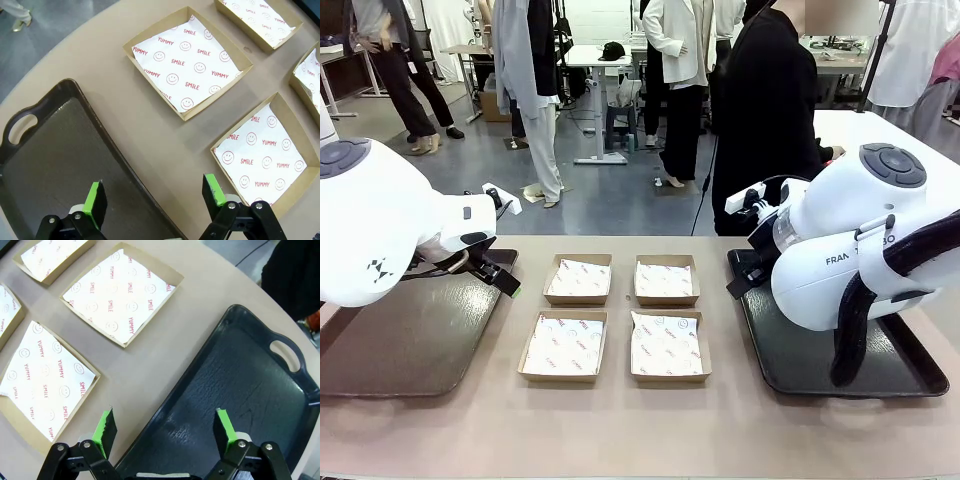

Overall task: Individually package the donuts and arrange them on the tray.
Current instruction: Pick up one Paper togo box.

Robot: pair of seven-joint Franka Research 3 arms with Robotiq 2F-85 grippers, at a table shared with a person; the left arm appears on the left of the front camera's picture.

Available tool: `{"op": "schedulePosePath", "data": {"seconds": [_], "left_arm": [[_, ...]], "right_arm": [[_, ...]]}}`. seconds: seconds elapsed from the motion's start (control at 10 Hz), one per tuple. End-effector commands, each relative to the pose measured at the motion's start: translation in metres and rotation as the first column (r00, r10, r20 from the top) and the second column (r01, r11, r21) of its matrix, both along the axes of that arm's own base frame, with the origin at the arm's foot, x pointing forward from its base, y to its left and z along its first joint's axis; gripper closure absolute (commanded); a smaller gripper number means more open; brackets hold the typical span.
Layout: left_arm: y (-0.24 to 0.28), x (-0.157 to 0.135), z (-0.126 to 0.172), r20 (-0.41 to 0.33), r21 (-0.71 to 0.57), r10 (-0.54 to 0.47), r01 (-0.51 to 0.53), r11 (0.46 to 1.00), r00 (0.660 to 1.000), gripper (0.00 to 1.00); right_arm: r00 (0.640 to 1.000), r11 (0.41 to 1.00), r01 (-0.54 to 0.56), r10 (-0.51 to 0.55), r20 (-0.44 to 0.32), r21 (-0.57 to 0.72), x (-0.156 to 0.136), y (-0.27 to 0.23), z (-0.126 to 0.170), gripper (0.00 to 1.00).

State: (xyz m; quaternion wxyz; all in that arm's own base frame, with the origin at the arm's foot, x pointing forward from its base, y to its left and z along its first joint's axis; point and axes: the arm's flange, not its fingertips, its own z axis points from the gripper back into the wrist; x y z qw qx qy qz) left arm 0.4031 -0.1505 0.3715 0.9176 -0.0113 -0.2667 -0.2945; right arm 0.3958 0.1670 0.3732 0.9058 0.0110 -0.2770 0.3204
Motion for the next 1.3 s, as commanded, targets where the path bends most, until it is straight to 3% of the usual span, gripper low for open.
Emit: {"op": "schedulePosePath", "data": {"seconds": [0.0, 0.1, 0.2, 0.4, 0.6, 0.7, 0.9, 1.1, 1.2], "left_arm": [[0.000, 0.000, 0.000, 0.000, 0.000, 0.000, 0.000, 1.000, 1.000, 0.00], [0.000, 0.000, 0.000, 0.000, 0.000, 0.000, 0.000, 1.000, 1.000, 0.00], [0.015, -0.031, -0.002, -0.034, -0.007, 0.008, -0.008, 1.000, 0.999, 0.00], [0.038, -0.082, 0.014, -0.047, -0.036, 0.029, -0.030, 0.999, 0.998, 0.00], [0.053, -0.126, 0.035, -0.073, 0.023, 0.019, -0.017, 1.000, 0.997, 0.00], [0.057, -0.149, 0.043, -0.126, 0.057, -0.012, 0.019, 0.998, 0.992, 0.00], [0.062, -0.168, 0.035, -0.195, 0.010, -0.050, 0.053, 0.999, 0.979, 0.00], [0.065, -0.167, 0.026, -0.218, -0.012, -0.031, 0.029, 0.999, 0.975, 0.00], [0.027, -0.079, 0.106, -0.207, 0.032, -0.025, 0.032, 0.999, 0.978, 0.00]], "right_arm": [[1.000, 1.000, 0.000, 0.000, 0.000, 0.000, 0.000, 0.000, 0.000, 0.00], [1.000, 1.000, 0.000, 0.000, 0.000, 0.000, 0.000, 0.000, 0.000, 0.00], [0.999, 0.999, 0.044, -0.044, -0.017, -0.033, -0.023, -0.012, 0.000, 0.00], [0.995, 0.999, 0.033, -0.033, -0.093, -0.006, -0.072, -0.020, 0.018, 0.00], [0.988, 0.997, 0.026, -0.036, -0.152, -0.072, -0.117, -0.023, 0.043, 0.00], [0.979, 0.996, 0.026, -0.043, -0.200, -0.089, -0.136, -0.024, 0.046, 0.00], [0.961, 0.994, 0.056, -0.078, -0.264, -0.091, -0.154, -0.038, 0.037, 0.00], [0.952, 0.994, 0.095, -0.109, -0.286, -0.062, -0.154, -0.045, 0.026, 0.00], [0.962, 0.992, 0.041, -0.072, -0.262, -0.121, -0.094, -0.006, 0.092, 0.00]]}}
